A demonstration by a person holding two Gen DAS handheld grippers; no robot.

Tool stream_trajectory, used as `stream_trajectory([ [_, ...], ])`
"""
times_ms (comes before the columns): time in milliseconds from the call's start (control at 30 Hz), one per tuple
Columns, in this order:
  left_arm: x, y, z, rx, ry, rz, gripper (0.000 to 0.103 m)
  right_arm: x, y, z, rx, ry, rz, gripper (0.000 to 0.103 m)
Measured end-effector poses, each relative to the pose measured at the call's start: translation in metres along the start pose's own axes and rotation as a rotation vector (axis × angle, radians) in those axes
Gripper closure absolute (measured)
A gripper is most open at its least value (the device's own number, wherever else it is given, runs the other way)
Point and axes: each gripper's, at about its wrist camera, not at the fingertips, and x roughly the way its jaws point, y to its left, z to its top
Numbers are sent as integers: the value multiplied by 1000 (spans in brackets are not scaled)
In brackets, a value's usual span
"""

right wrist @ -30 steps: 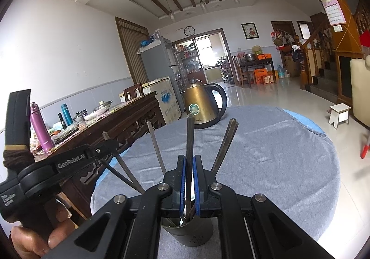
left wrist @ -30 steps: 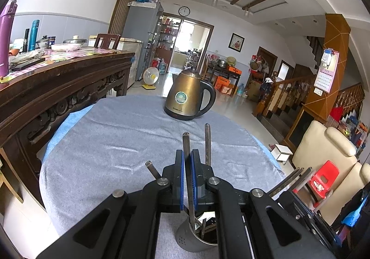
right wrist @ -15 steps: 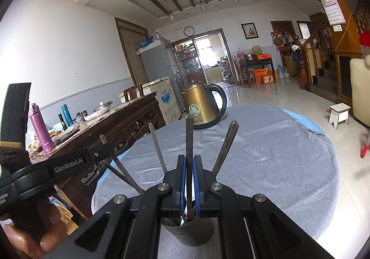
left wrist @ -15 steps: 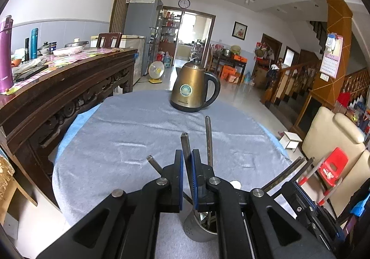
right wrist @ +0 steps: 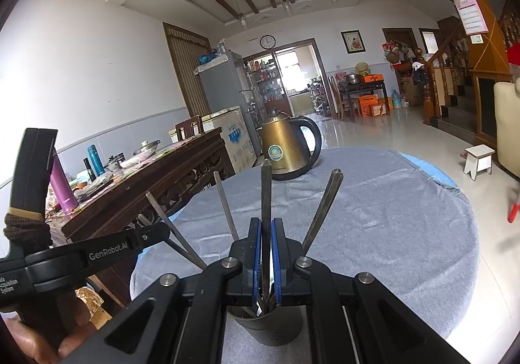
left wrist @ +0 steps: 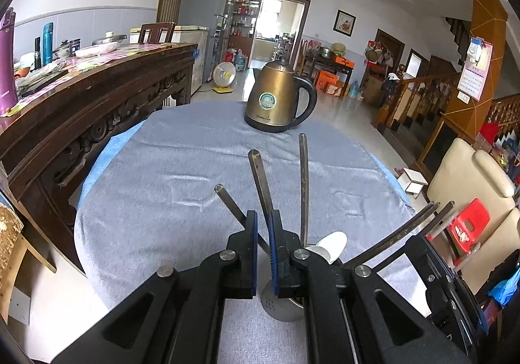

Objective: Organize utensils
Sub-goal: 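Open the left gripper, then the right gripper, releasing the chopsticks into the cup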

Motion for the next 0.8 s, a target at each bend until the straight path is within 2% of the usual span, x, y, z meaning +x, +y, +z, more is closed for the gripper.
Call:
stream_trajectory([
  [333, 0, 3, -6, 8, 36, 28, 96, 2, 0, -2, 6, 8, 1, 96],
  [400, -1, 2, -7, 13, 40, 40, 92, 3, -1, -1, 12, 9, -3, 95],
  [433, -2, 2, -8, 14, 43, 46, 85, 3, -1, -1, 15, 13, -5, 95],
  [467, -2, 3, -9, 12, 45, 50, 80, 3, -2, -1, 18, 15, -7, 92],
  [533, -5, 3, -11, 13, 40, 66, 64, 3, -4, -1, 29, 15, -3, 79],
  [600, -9, 3, -12, 28, 24, 88, 61, 0, -5, 0, 38, 0, 5, 52],
  [633, -10, 2, -12, 37, 17, 95, 60, -3, -6, 1, 39, -16, 5, 48],
  [667, -12, 1, -12, 44, 13, 100, 57, -7, -6, 1, 36, -38, 3, 47],
  [733, -15, 1, -12, 53, 10, 107, 44, -11, -5, 3, 25, -65, 4, 47],
  [800, -18, 0, -13, 60, 6, 120, 44, -16, -5, 4, 23, -90, -6, 47],
])
